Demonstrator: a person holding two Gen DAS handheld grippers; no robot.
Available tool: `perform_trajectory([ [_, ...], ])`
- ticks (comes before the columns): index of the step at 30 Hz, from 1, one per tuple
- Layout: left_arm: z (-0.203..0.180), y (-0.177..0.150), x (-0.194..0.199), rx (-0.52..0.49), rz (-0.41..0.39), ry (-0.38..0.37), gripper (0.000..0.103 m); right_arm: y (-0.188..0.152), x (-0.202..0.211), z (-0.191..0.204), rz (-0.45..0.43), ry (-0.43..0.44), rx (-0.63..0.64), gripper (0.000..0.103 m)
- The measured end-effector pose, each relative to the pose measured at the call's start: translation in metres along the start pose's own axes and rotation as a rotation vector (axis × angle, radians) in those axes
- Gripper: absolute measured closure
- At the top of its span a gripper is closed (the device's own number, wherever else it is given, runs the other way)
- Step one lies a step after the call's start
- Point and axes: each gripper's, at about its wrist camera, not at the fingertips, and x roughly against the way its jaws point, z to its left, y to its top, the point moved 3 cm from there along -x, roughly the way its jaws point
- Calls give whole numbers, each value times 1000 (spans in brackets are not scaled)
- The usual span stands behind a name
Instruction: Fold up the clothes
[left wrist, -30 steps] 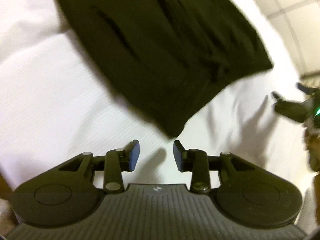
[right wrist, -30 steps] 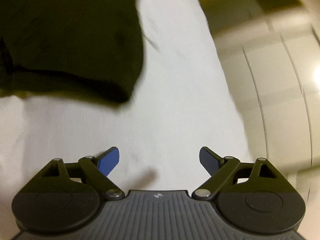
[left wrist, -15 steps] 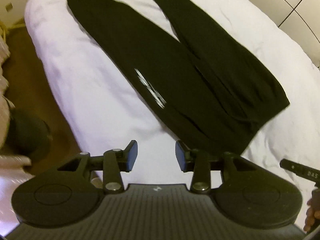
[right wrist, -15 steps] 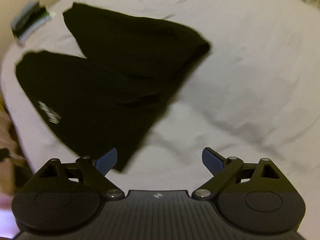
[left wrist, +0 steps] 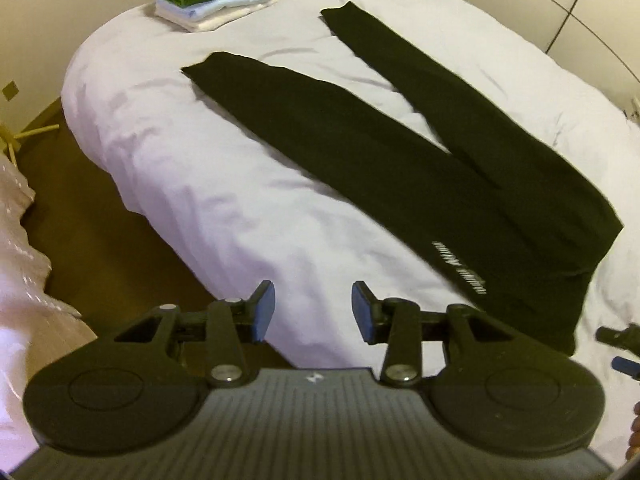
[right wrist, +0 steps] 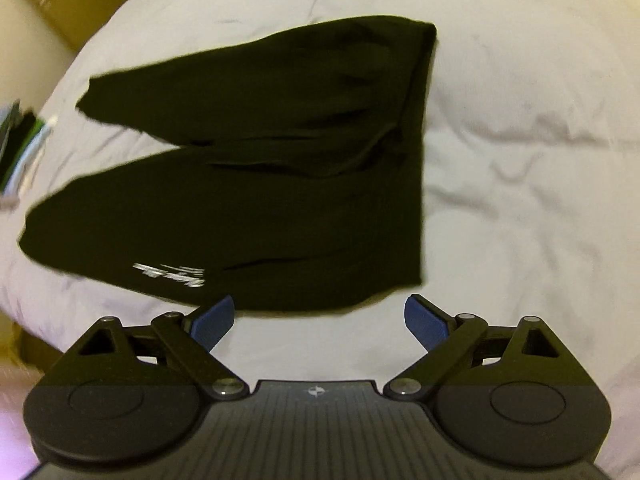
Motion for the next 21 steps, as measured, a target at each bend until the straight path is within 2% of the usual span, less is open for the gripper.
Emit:
perform_trajectory([
  [4,35,20,-16,-27,32,-11,66,-21,5,20,18,27,-74,9],
  [9,26,50,-37,-55,51,-61,66,-24,-1,34,56,-19,-101,9],
  [14,26,86,-43,-57,18,-81,65,0,-36,47,75,-13,-150,9],
  [21,68,136,-63,33,0,-35,62,32,-53,91,74,29,-112,8],
])
